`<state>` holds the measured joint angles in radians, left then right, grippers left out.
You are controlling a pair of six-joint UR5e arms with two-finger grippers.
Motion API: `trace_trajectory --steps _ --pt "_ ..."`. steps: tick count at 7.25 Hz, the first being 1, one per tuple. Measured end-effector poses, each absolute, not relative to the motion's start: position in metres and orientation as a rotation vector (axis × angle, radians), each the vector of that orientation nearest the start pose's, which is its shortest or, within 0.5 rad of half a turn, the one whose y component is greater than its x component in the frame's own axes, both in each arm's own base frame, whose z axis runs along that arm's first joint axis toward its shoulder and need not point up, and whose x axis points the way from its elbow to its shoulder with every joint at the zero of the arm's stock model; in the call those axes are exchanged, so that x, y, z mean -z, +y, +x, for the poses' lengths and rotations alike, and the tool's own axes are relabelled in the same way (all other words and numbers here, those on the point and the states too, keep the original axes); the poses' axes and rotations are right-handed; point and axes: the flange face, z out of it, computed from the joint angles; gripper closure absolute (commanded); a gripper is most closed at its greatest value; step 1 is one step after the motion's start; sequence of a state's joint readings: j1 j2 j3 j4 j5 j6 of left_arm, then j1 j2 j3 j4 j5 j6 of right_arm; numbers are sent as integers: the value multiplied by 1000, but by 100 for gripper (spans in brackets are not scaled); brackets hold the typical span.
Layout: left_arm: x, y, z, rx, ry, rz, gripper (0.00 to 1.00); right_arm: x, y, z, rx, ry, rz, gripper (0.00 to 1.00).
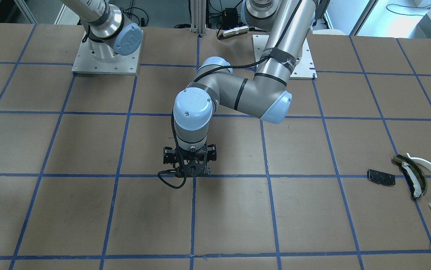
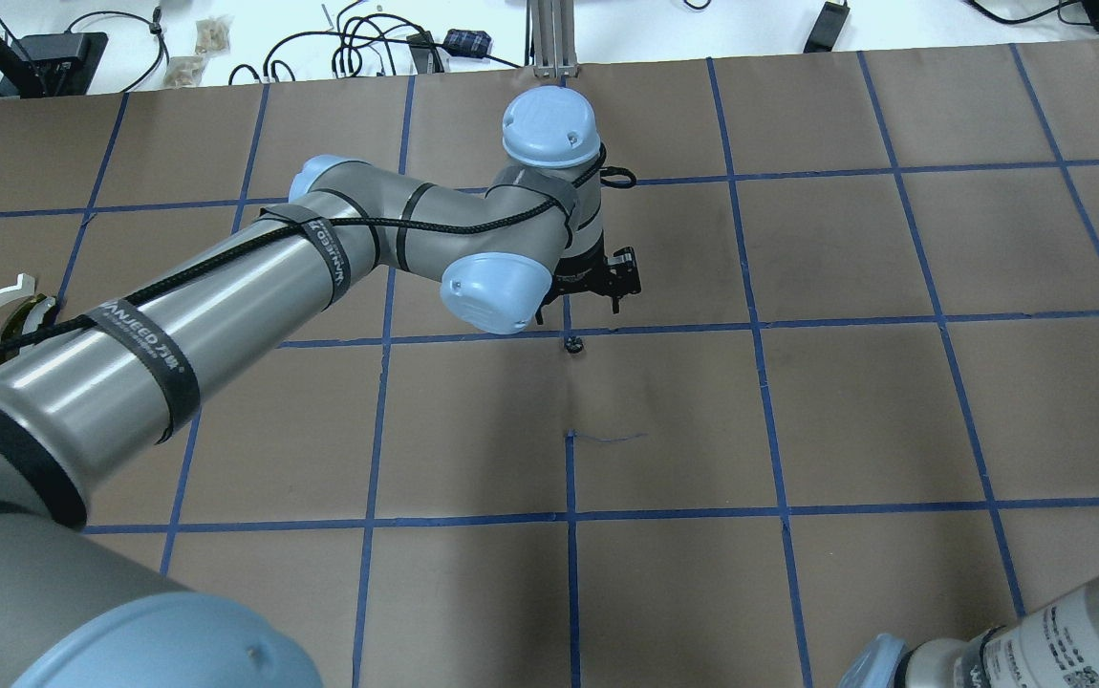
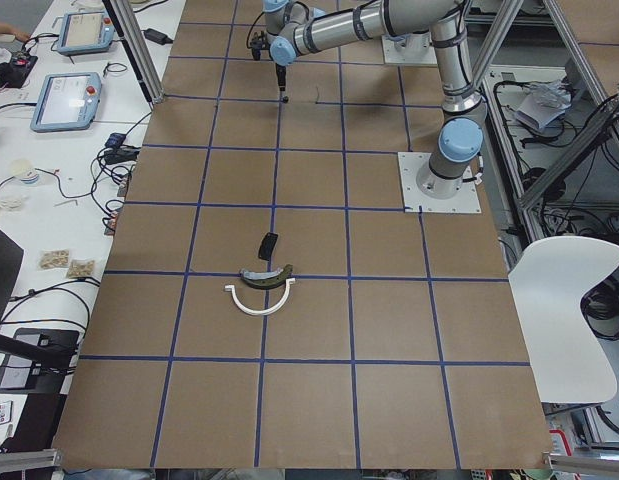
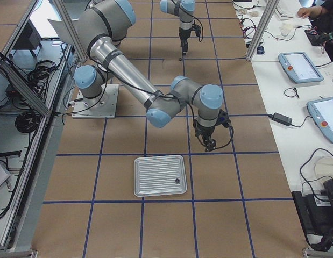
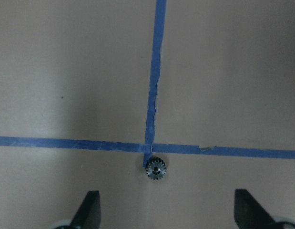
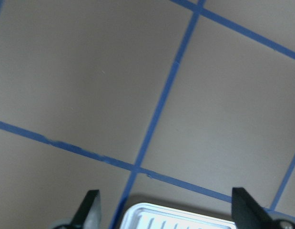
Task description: Place bearing gear from tray to pile
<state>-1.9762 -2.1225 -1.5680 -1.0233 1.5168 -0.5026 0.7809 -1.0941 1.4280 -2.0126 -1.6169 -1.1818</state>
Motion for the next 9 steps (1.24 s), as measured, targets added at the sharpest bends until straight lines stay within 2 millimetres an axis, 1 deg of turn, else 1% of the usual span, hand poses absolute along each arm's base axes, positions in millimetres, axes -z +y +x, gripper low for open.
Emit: trace_trajectory --steps 1,2,3,5,6,7,8,9 --pt "-208 -551 -390 -31 3186 -161 9 -302 -551 -423 9 3178 -628 7" --pt "-201 -552 -391 -25 3182 -166 8 -278 -537 -451 -6 3165 -630 9" --pt "-194 -551 -391 -31 3173 -167 8 -257 -528 -468 -22 3150 -626 9" --pt "-173 -539 -386 -81 3152 -156 8 -219 -512 -488 -66 3118 -559 9" --pt "-166 -535 -384 -86 3150 -152 15 -207 -506 -492 -84 3117 -488 10" --pt "-163 -535 -383 -72 3149 -150 37 -199 -501 -492 -98 3116 -409 13" --pt "-161 -535 -382 -59 3143 -148 74 -194 -498 -490 -106 3116 -347 15" --pt "-161 -535 -381 -52 3139 -148 99 -191 -498 -490 -109 3116 -317 19"
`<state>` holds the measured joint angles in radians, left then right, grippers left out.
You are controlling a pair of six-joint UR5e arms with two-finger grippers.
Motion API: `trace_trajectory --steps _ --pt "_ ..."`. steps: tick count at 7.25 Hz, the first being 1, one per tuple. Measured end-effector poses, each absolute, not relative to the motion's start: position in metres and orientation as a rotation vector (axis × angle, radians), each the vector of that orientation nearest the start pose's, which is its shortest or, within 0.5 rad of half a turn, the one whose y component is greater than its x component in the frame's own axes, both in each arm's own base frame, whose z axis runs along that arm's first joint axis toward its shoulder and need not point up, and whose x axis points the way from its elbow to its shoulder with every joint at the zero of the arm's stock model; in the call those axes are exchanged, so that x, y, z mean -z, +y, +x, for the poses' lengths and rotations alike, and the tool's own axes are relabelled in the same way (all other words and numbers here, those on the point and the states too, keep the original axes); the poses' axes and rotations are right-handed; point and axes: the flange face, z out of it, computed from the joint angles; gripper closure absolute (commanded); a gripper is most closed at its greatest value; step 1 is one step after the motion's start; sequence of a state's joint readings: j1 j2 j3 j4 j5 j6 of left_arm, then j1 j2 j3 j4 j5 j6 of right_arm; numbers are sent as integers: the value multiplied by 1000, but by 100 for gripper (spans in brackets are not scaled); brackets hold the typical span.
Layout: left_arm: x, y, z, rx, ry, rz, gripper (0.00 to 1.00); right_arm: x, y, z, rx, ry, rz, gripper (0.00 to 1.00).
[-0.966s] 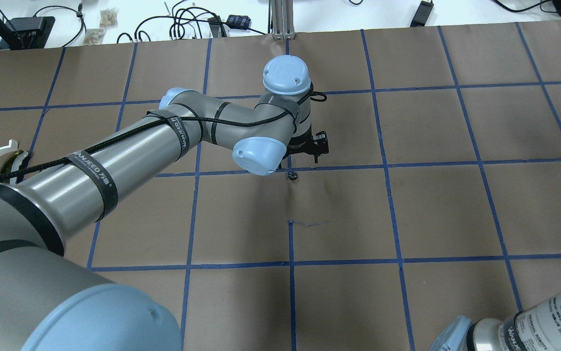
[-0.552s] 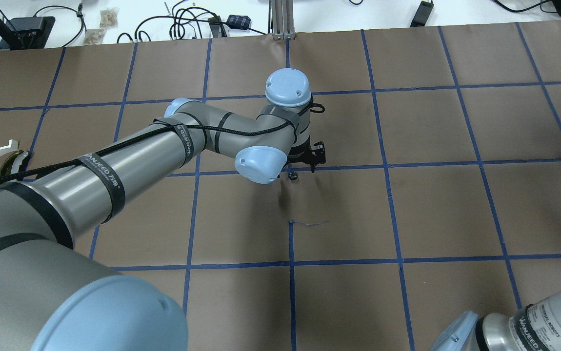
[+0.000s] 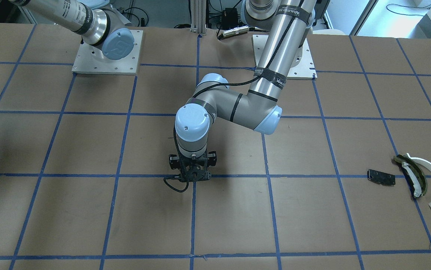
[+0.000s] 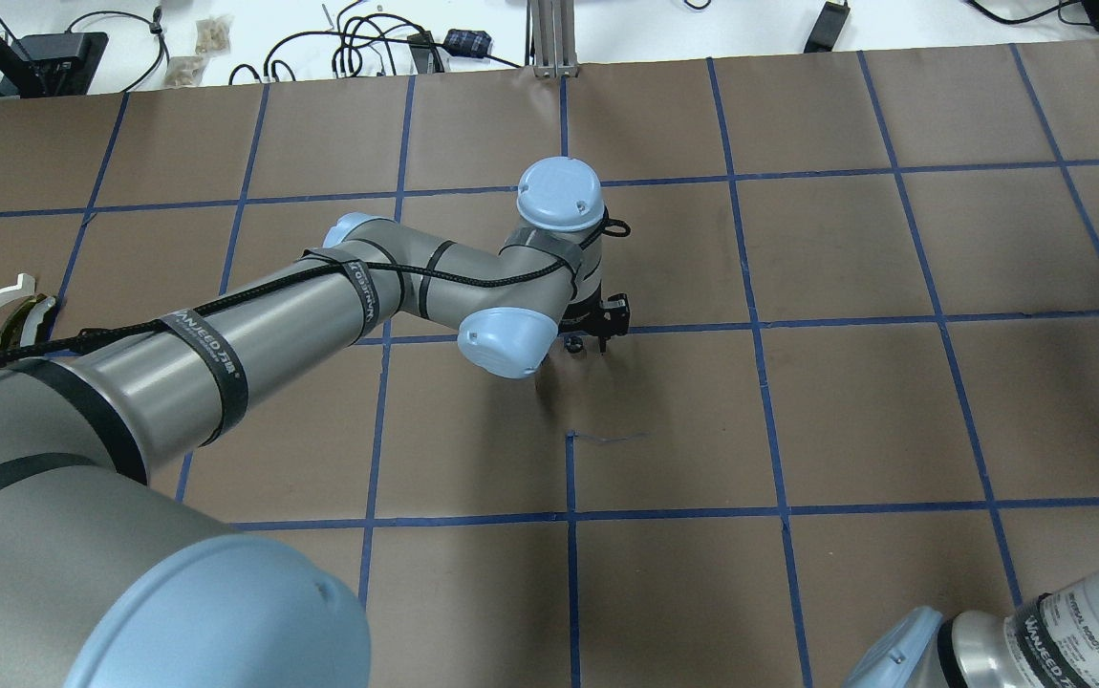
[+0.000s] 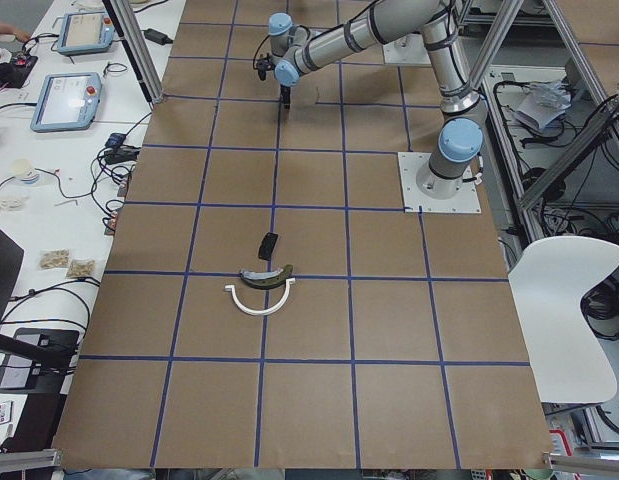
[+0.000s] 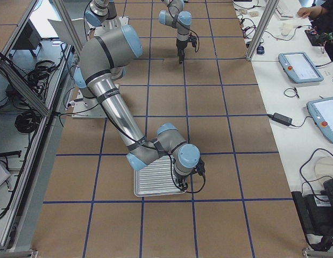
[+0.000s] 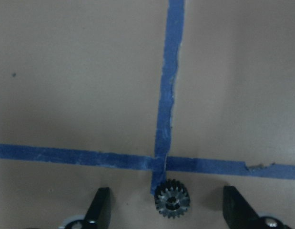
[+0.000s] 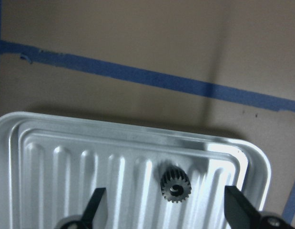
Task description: Place bearing gear from tray to pile
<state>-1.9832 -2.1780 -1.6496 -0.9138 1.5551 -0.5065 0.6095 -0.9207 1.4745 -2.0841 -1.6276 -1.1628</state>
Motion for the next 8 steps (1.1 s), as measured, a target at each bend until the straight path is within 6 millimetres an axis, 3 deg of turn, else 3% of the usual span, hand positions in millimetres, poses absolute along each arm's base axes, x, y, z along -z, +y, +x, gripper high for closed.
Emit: trace_trajectory --steps 3,5,6,7,8 --pt "-162 -535 -380 -41 3131 -154 100 -188 -498 -489 -99 3111 -301 44" --pt "-185 -540 -365 -20 3113 -152 100 -187 -498 -489 -101 3111 -303 48" --pt "-206 -548 -338 -27 3082 -146 100 -187 -498 -490 -102 3112 -304 48" --pt "-226 -558 -294 -58 3040 -129 100 -185 -498 -491 -100 3112 -306 49" --pt "-248 -569 -232 -90 3002 -97 100 -183 -499 -493 -95 3118 -312 50"
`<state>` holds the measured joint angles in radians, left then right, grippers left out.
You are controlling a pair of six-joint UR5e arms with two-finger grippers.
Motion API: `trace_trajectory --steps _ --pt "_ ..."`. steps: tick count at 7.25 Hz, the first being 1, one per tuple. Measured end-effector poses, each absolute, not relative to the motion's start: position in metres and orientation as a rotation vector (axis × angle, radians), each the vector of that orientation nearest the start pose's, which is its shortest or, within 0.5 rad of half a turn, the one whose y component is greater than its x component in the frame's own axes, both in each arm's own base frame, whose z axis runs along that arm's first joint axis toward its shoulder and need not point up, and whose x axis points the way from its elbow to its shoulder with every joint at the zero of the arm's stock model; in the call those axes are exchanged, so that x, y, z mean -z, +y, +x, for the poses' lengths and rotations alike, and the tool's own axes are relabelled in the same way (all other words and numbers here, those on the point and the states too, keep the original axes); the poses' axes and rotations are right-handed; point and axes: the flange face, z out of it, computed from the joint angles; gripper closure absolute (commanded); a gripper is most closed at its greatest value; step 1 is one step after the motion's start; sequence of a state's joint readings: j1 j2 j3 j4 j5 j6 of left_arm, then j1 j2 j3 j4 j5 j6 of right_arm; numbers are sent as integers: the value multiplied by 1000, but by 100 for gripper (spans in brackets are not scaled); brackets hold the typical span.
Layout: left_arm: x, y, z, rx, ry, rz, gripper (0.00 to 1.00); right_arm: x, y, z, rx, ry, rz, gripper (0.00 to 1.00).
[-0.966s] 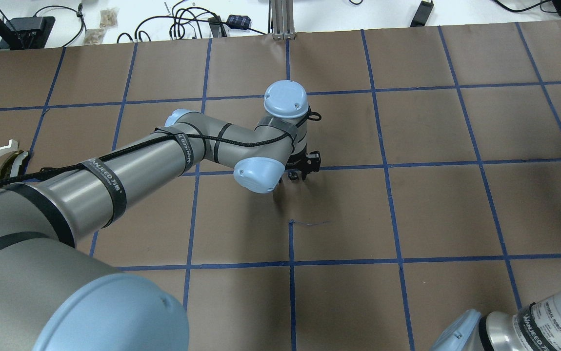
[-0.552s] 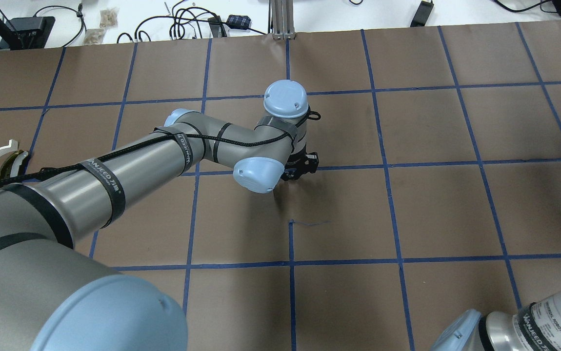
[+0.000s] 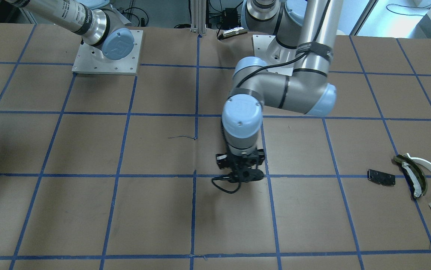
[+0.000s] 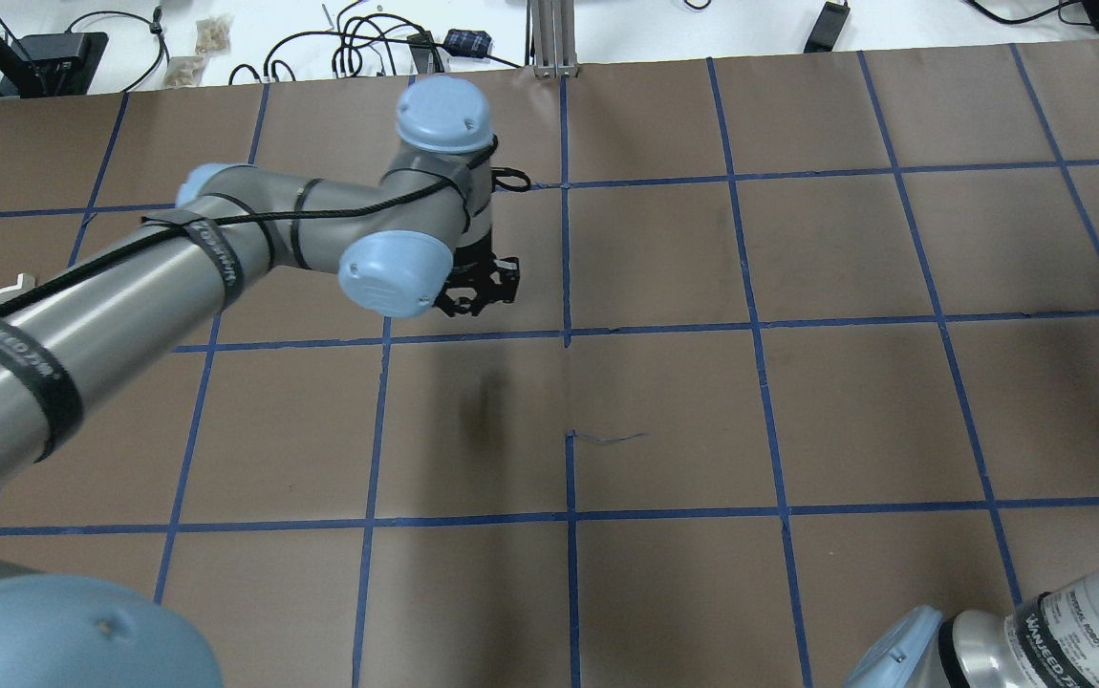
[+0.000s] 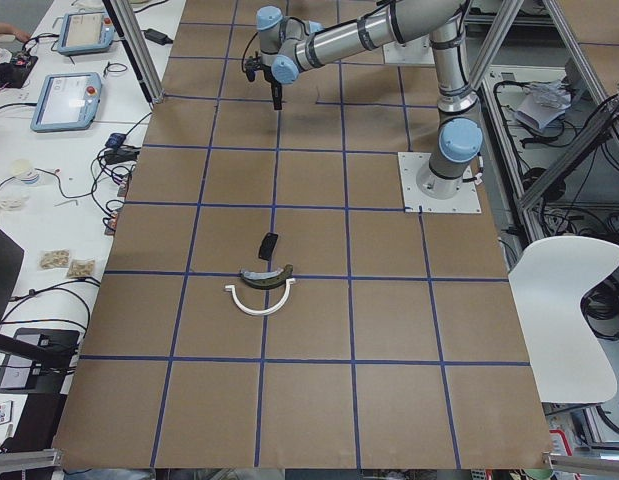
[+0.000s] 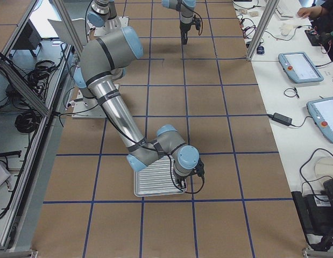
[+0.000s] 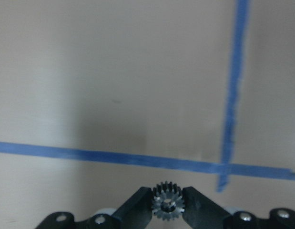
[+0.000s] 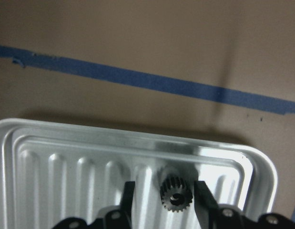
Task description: Place bearing gear from tray to pile
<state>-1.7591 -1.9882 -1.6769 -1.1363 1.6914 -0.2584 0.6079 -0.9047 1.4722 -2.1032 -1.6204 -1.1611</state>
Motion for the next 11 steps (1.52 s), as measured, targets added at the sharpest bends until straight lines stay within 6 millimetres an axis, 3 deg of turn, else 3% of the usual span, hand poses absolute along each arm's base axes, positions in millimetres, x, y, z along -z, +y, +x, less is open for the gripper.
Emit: trace_trajectory --steps 1,2,3,4,6,7,9,10,11 --pt "-263 -574 -159 -125 2991 -57 100 -182 -500 -494 -87 3131 -316 56" --pt "-264 -569 -87 -170 3001 1 100 -182 -500 -495 -83 3138 -319 66" --pt "-258 -558 -19 -197 3017 44 100 -182 -500 -495 -82 3141 -320 77" --pt "-248 -544 43 -220 3033 46 100 -182 -500 -496 -81 3142 -321 82" --pt "-217 -514 131 -252 3072 17 100 -185 -501 -496 -82 3145 -320 84" --pt "-211 -503 160 -228 3081 27 95 -194 -501 -496 -84 3148 -317 83" --pt "-199 -492 182 -226 3091 67 89 -245 -508 -475 -88 3138 -297 83" --pt "-190 -489 188 -229 3095 83 61 -286 -523 -438 -93 3133 -295 83" --pt "-184 -488 197 -214 3094 91 12 -330 -540 -382 -100 3130 -290 83"
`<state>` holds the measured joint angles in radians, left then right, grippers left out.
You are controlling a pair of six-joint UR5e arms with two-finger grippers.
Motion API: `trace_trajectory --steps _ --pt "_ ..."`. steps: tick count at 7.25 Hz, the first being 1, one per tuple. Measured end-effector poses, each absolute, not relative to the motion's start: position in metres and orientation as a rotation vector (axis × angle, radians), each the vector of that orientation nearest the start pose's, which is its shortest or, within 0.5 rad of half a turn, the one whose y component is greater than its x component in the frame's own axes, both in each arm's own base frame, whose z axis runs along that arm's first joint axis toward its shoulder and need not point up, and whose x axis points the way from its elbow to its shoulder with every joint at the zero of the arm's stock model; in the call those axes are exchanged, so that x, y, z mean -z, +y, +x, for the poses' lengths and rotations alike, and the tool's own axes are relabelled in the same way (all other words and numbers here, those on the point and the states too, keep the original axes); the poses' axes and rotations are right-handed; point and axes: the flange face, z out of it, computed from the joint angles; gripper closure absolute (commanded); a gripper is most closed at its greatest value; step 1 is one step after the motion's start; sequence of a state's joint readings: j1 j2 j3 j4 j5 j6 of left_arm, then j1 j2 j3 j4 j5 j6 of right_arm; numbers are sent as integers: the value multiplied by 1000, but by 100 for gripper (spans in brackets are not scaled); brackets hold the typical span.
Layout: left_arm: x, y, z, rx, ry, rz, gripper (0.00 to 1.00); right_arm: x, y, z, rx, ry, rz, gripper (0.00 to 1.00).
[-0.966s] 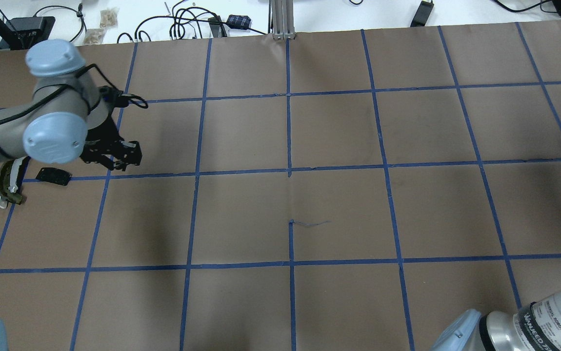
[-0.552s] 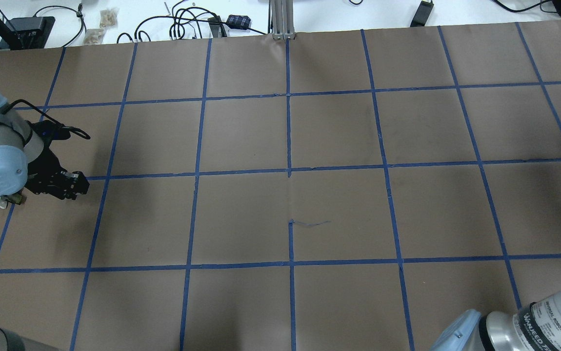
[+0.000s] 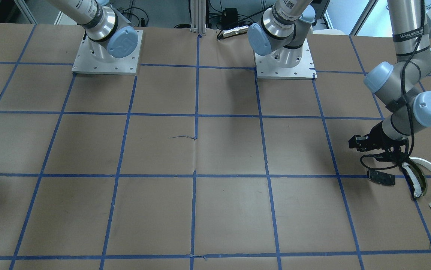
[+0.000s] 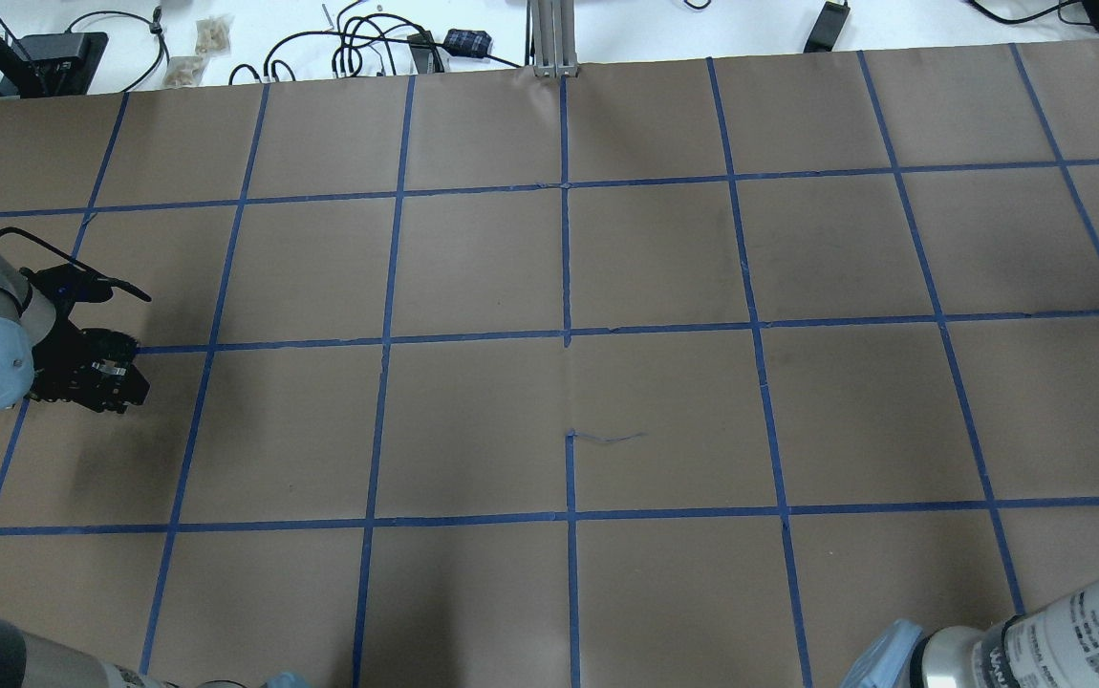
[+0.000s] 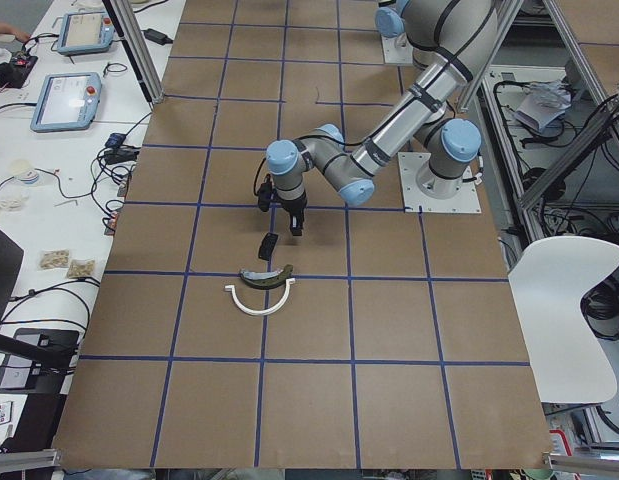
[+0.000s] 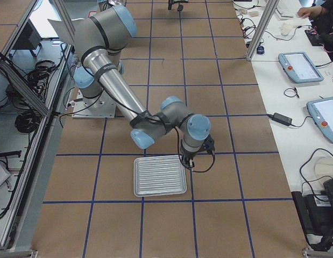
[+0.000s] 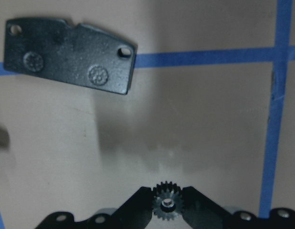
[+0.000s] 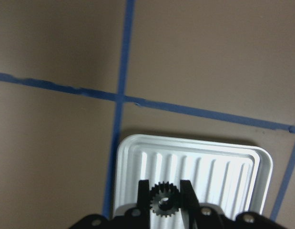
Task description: Place bearing gear from tray to pile
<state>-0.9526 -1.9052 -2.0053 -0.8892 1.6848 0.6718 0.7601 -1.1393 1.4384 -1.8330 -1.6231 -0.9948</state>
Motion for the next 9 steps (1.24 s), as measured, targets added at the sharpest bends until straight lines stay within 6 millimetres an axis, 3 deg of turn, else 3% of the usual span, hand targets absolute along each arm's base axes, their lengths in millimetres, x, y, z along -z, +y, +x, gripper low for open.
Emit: trace_trajectory --steps 1,2,4,7,9 --pt "-180 -489 205 -183 3110 80 8 -369 -557 -314 -102 3134 -268 83" --pt "-181 -492 208 -140 3133 64 7 -394 -577 -238 -98 3145 -247 83" --pt "-201 -503 206 -74 3125 54 3 -403 -609 -76 -93 3141 -209 83" --pt "-247 -519 172 -25 3118 5 0 -356 -617 139 -110 3101 -36 83" --pt "-286 -530 123 -8 3169 -77 0 -304 -601 264 -62 3078 119 83"
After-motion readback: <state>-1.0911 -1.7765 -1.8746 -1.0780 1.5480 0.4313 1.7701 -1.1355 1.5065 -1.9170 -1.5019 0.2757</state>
